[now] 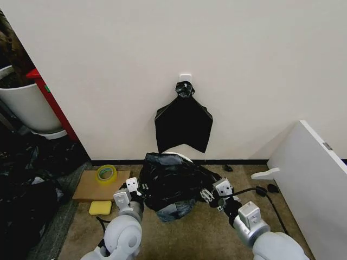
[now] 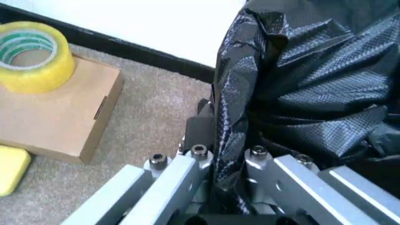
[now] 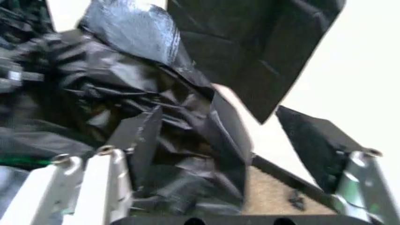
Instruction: Place the garbage bag over the trash bin.
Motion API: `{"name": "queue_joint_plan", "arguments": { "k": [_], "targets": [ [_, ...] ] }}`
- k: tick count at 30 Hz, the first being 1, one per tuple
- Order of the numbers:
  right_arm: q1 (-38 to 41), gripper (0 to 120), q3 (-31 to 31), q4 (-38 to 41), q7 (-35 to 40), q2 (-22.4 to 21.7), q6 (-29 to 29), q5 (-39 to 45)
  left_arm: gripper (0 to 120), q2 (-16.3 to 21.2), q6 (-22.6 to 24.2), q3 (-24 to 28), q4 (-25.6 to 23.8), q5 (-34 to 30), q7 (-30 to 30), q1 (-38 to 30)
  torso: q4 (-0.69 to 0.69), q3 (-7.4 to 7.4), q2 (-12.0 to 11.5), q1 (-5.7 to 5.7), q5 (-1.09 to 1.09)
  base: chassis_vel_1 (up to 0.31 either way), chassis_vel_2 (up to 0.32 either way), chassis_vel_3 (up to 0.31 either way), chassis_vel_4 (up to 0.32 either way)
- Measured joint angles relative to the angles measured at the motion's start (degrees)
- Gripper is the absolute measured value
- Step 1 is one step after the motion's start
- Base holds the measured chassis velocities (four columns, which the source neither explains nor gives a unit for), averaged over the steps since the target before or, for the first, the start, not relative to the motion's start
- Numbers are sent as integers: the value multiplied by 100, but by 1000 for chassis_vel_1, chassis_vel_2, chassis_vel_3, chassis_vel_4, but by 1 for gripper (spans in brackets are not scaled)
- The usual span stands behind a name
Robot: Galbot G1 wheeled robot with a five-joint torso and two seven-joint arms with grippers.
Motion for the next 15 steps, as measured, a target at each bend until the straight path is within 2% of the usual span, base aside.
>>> {"name": "queue_joint_plan", "arguments": {
  "k": [3, 5, 8, 12, 15],
  "targets": [
    [3, 86, 92, 17, -113, -45, 99, 192, 1, 45, 6, -24, -23, 44, 33, 29, 0, 0, 0, 0, 1, 0, 0, 0, 0],
    [-4, 90, 101, 54, -248, -73, 202, 229, 1, 59, 8, -24, -26, 81, 57, 42, 0, 0, 0, 0, 1, 0, 0, 0, 0],
    [74, 99, 41, 112, -758, -185, 622, 102, 1, 140, 3, 1, -41, 495, 318, 116, -1, 0, 0, 0, 0, 0, 0, 0, 0],
    [309, 100, -114, -53, -1097, -291, 1106, -62, 1, 239, -7, 91, -47, 819, 542, 165, 1, 0, 0, 0, 0, 0, 0, 0, 0],
    [385, 100, -165, -113, -1186, -342, 1244, -125, 1, 314, -32, 169, -19, 993, 712, 144, 1, 0, 0, 0, 1, 0, 0, 0, 0]
  ]
}}
